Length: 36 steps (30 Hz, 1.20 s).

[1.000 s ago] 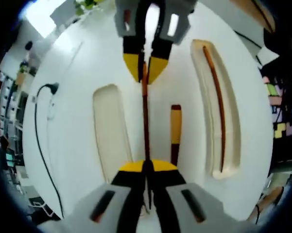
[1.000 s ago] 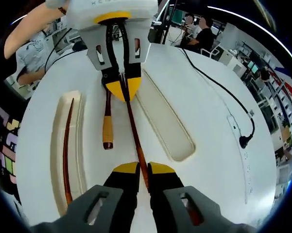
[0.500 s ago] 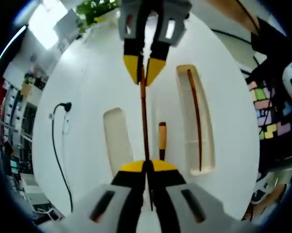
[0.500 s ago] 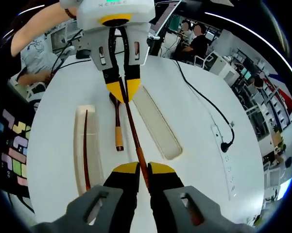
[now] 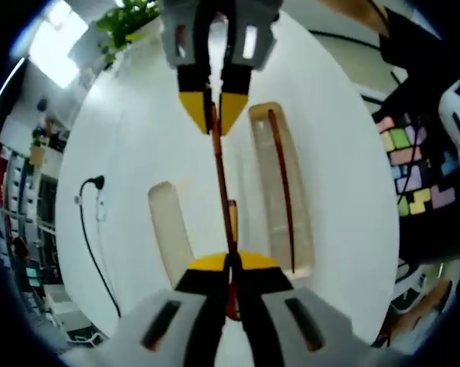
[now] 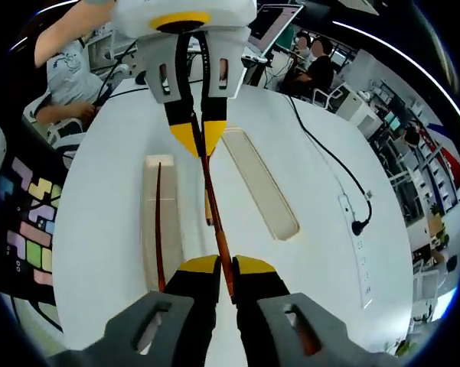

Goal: Arrange the utensils inside the cutlery case until each visible utensil rests in its matching compartment.

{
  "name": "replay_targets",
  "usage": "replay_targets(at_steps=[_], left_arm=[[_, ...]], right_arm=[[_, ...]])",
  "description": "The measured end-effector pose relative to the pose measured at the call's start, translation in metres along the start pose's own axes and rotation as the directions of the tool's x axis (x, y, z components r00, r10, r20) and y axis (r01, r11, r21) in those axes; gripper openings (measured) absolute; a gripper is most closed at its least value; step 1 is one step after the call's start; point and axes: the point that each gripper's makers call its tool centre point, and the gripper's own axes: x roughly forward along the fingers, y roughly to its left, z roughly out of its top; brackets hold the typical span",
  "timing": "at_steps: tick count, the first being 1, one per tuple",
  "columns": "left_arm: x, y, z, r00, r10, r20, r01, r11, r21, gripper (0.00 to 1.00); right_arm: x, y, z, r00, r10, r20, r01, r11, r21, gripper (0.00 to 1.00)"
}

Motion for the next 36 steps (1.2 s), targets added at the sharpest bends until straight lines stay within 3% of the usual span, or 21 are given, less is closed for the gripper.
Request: replay_targets(at_steps=[2,7,9,18,28,36], left_arm=[[0.001,-0.015,0.004,0.999,-0.052,0.010,0.052,0.998,-0.029,0.02],[0.002,-0.027,0.010,0.999,-0.044,0.006,0.044,0.999,-0.026,0.02],[0.004,-0.028,0.011,1.000,-0.009,-0.005,0.009,0.999,-0.050,0.02],[0.019,-0.052,0.020,0.998,-0.061,-0.006,0.060,0.997,-0.047,0.03],[0.039,-0.053,0.031,0.998,-0.067,-0.017,0.067,0.997,-0.023,0.03],[0.053,-0.055,0.034,0.997,-0.078,-0.030,0.077,0.997,-0.013,0.03]], right_arm=[[-0.002,0.007,-0.004,1.000,0.015,-0.005,-0.015,1.000,-0.003,0.05],[-0.007,0.018,-0.010,1.000,0.017,-0.013,-0.017,1.000,-0.013,0.05],[-0.008,0.023,-0.013,1.000,0.016,-0.017,-0.016,1.000,-0.021,0.05],[-0.006,0.043,-0.030,0.999,0.033,-0.020,-0.033,0.999,-0.003,0.05],[0.003,0.047,-0.056,0.998,0.050,-0.035,-0.049,0.998,0.039,0.05],[0.011,0.049,-0.067,0.997,0.066,-0.027,-0.064,0.995,0.070,0.05]])
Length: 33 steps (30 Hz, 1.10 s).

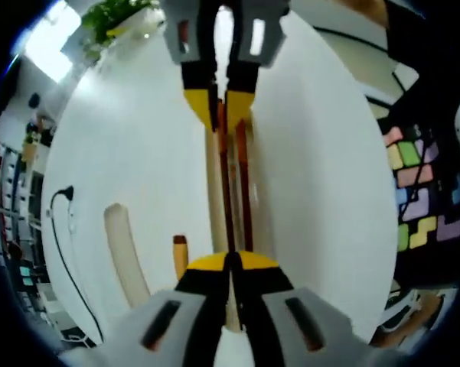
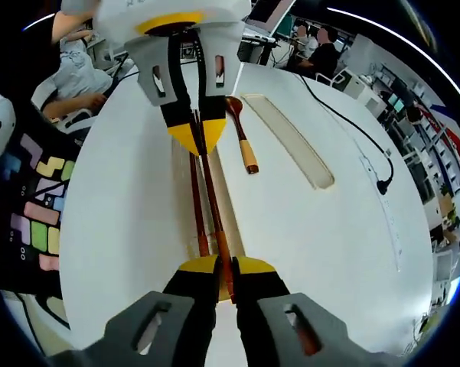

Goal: Arrange the utensils inside the cutlery case until each visible utensil rests in its matching compartment.

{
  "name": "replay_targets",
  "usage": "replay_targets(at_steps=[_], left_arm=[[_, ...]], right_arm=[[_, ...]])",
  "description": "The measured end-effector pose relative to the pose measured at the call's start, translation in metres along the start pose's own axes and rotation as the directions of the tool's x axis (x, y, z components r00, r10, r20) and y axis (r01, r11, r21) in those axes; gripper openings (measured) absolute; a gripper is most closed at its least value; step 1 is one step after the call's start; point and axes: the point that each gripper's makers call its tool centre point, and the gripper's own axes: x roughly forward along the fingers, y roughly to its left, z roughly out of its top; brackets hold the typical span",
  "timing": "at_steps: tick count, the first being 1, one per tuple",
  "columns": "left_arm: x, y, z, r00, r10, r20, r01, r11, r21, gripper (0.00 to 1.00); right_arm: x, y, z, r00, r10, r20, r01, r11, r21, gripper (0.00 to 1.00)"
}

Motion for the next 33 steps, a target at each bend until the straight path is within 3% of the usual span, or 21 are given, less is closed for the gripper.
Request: replay_targets(at_steps=[33], left_arm=[[0.0098,0.0006,-0.0086,1.000,-0.006,-0.016,0.006,1.000,-0.012,0.03]], right_arm=[[0.0098,0.0051,0.0013,0.999,0.021,-0.027,-0.020,0.999,0.031,0.05]])
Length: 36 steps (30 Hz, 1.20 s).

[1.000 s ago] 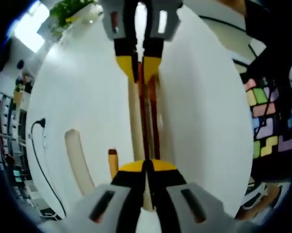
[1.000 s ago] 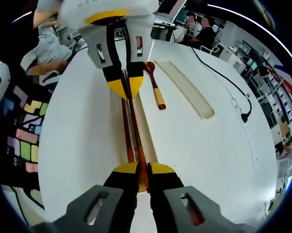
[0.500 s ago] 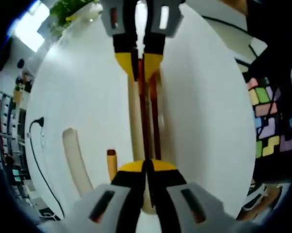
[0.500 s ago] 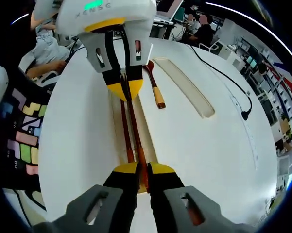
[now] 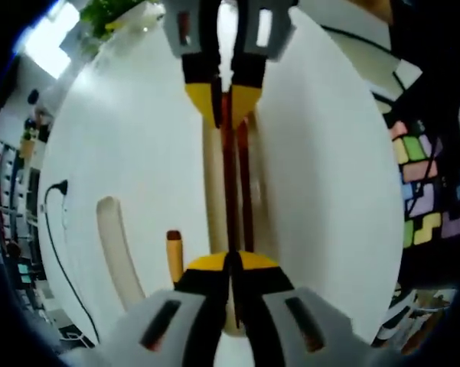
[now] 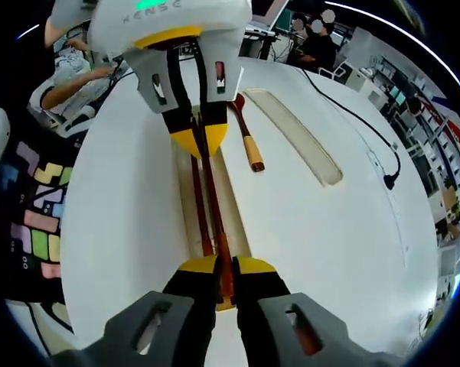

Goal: Arrange the utensils inside the cutlery case until each visible utensil rests in its matching compartment.

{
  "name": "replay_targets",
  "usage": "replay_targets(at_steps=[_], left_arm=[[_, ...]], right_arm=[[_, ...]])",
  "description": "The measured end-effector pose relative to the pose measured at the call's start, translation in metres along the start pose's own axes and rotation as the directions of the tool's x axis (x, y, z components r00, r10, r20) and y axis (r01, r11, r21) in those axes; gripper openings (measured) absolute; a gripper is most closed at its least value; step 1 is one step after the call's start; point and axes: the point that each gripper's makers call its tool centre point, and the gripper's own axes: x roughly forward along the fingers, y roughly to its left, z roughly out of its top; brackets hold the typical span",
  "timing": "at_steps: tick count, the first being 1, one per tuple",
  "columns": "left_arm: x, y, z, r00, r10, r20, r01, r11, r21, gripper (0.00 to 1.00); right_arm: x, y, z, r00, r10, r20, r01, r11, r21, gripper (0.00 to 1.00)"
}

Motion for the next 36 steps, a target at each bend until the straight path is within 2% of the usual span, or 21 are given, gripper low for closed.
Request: replay_targets(at_steps=[3,8,12,15,18,24,27,28,32,36], left_arm=[[0.000,-0.001,0.002,1.000,-0.010,0.012,0.009,1.000,0.005,0.03],[0.001,0.001,0.000,1.000,-0.001,0.018,0.000,0.999,0.043,0.03],[-0.005,0.004,0.005,0.998,0.013,0.059,-0.015,0.999,0.039,0.04],[-0.012,0.004,0.008,0.995,0.002,0.096,-0.004,1.000,0.019,0.05],[-0.017,0.005,0.006,0.995,0.019,0.097,-0.022,0.999,0.025,0.05],[-0.024,0.007,-0.007,0.994,0.039,0.102,-0.040,0.999,0.011,0.05],[-0.033,0.007,-0.011,0.989,0.054,0.139,-0.055,0.998,0.004,0.05],[-0.038,0.011,-0.014,0.985,0.081,0.155,-0.082,0.997,-0.003,0.05],[-0.049,0.015,-0.035,0.980,0.113,0.162,-0.111,0.994,-0.024,0.05],[-0.052,0.020,-0.064,0.980,0.152,0.129,-0.146,0.988,-0.050,0.05]], right_arm=[[0.001,-0.001,-0.002,1.000,-0.007,-0.016,0.007,1.000,-0.002,0.06],[0.000,-0.002,0.000,1.000,-0.007,-0.007,0.007,1.000,0.009,0.08],[-0.006,-0.002,0.004,1.000,-0.014,0.003,0.014,1.000,-0.004,0.09],[-0.009,-0.001,0.006,1.000,-0.016,0.015,0.016,1.000,-0.004,0.09],[-0.011,-0.002,0.007,1.000,-0.022,0.019,0.022,1.000,-0.009,0.10],[-0.013,-0.006,0.011,0.999,-0.035,0.035,0.035,0.999,-0.003,0.10],[-0.015,-0.008,0.014,0.998,-0.042,0.049,0.042,0.999,0.003,0.11],[-0.016,-0.010,0.014,0.998,-0.045,0.052,0.045,0.999,0.005,0.11],[-0.016,-0.015,0.019,0.996,-0.059,0.063,0.058,0.998,0.012,0.11],[-0.014,-0.018,0.028,0.995,-0.066,0.079,0.065,0.998,0.020,0.11]])
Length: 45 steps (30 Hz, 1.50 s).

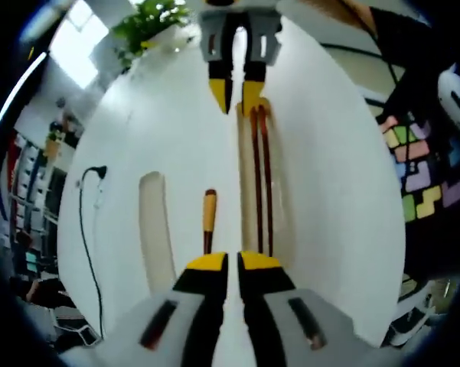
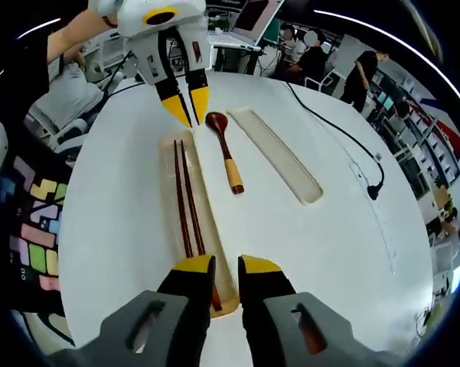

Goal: Arrange the utensils inside the cutlery case until each visible utensil rests in its matching compartment.

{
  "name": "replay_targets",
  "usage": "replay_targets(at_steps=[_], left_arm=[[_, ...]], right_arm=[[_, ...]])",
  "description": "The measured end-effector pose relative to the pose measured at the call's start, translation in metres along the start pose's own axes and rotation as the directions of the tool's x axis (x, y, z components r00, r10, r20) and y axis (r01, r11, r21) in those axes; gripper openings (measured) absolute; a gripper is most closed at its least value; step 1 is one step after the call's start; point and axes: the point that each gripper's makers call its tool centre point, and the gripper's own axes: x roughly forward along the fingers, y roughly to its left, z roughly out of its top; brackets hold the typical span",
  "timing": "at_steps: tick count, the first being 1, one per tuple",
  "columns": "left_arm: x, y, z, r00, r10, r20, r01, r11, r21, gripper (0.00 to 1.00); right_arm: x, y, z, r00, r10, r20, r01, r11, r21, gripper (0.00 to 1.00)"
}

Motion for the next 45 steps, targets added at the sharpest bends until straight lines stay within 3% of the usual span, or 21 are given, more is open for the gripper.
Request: replay_targets(at_steps=[2,7,16,30,45], left_arm=[[-0.001,0.007,-0.015,0.998,0.048,-0.026,-0.048,0.999,0.011,0.07],[-0.001,0.012,-0.046,0.996,0.074,-0.042,-0.075,0.997,-0.012,0.07],[0.010,0.021,-0.081,0.993,0.107,-0.046,-0.111,0.989,-0.097,0.19],[0.024,0.028,-0.084,0.992,0.128,-0.019,-0.130,0.984,-0.118,0.29],[0.027,0.028,-0.088,0.993,0.121,0.005,-0.118,0.979,-0.165,0.28]], right_arm=[[0.002,0.000,0.005,1.000,-0.001,0.007,0.001,1.000,0.000,0.11],[0.006,-0.006,0.018,1.000,-0.014,0.028,0.014,1.000,-0.002,0.12],[0.030,-0.011,0.030,0.999,-0.018,0.027,0.017,1.000,0.022,0.12],[0.069,-0.019,0.054,1.000,-0.022,-0.005,0.022,1.000,-0.019,0.14],[0.100,-0.011,0.068,0.998,0.057,-0.006,-0.057,0.998,0.002,0.15]])
